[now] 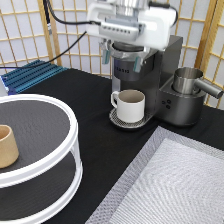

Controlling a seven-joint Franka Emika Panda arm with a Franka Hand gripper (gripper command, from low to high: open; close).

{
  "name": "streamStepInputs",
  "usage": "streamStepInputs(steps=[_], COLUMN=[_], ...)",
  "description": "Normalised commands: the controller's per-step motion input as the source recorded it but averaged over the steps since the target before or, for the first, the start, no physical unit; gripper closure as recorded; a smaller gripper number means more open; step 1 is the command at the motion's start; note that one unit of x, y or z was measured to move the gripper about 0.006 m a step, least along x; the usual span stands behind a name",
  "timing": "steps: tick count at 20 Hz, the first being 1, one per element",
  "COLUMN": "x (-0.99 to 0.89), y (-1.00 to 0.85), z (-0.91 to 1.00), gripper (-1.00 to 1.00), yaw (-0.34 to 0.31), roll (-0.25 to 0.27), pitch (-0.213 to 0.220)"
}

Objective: Make coffee

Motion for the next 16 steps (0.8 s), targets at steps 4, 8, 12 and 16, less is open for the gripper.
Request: streamStepInputs(steps=[4,8,12,16], x=[-0.41,-0.33,-0.17,-0.02], y=[0.34,0.31,0.16,0.10], z=[0.26,0.19,0.24,0.37], gripper=[-1.00,-1.00,-1.00,-1.00], yaw=[0.238,0.237,0.250,0.266], roll=[0.013,0.081,0.209,0.233], pitch=[-0.108,-0.109,-0.037,0.007])
